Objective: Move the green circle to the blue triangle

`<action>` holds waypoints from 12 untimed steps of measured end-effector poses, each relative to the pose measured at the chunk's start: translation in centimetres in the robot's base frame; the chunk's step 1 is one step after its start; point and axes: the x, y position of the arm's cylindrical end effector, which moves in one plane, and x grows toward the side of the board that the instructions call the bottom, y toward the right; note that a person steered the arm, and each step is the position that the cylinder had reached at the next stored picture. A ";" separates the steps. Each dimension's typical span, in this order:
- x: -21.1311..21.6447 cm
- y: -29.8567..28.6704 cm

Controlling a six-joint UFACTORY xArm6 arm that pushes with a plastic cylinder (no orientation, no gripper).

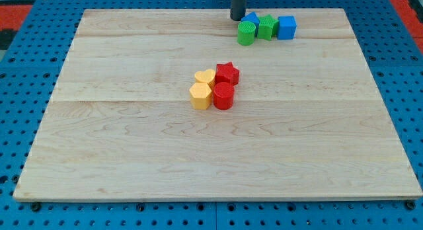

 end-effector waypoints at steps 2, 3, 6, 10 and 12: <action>2.4 -5.6; 1.7 -5.3; 1.3 3.9; 4.6 -5.5; 9.1 -0.6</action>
